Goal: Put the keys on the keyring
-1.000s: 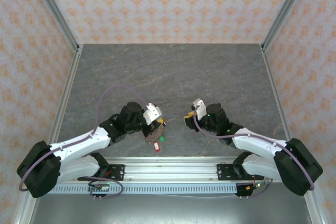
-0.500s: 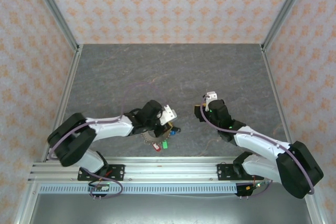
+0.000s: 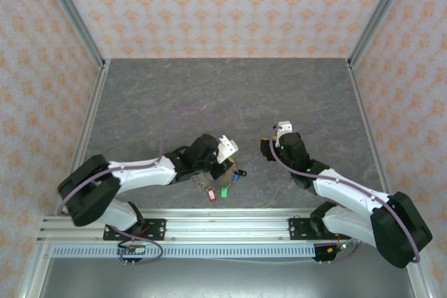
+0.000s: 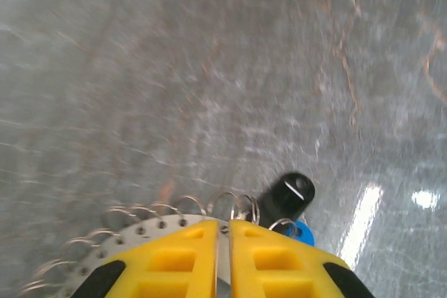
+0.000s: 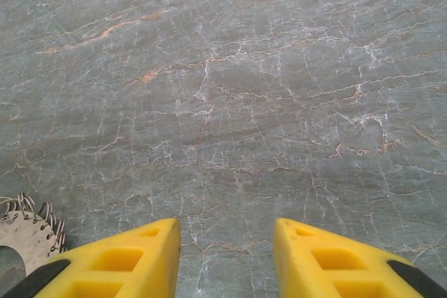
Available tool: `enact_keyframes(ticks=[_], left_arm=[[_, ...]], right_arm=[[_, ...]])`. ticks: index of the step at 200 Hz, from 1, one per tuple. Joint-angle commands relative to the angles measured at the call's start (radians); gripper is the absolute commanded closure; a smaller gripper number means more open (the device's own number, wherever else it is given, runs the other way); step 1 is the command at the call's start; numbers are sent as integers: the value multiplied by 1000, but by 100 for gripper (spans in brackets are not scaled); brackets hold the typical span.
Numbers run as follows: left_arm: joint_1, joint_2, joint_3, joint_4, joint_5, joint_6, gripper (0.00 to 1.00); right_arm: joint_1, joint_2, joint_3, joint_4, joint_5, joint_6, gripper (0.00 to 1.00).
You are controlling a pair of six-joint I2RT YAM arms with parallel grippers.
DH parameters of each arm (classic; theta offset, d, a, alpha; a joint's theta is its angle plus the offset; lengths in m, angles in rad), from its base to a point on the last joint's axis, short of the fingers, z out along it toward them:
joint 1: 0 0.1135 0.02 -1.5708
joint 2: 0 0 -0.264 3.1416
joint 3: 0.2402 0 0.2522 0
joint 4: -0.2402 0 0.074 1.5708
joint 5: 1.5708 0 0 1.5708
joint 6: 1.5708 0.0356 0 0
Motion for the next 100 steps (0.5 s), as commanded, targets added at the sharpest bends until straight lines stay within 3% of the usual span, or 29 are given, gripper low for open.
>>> enact_keyframes(ticks=[1, 31, 55, 87, 100], left_arm=[[-1, -115, -67, 48, -148, -67, 87], [-2, -284, -188, 75, -309, -220, 81], [-1, -419, -263, 15, -367, -377, 75], [-1, -599, -369, -70, -396, -605, 58], [0, -665, -404, -123, -422, -729, 45]], right_arm=[[-6, 15, 10, 5, 6, 25, 60], [-6, 66, 28, 30, -47, 61, 59], [-7, 115, 58, 45, -110, 76, 58], [-6, 237, 143, 63, -272, 117, 59], [-4, 310, 195, 60, -343, 131, 59]])
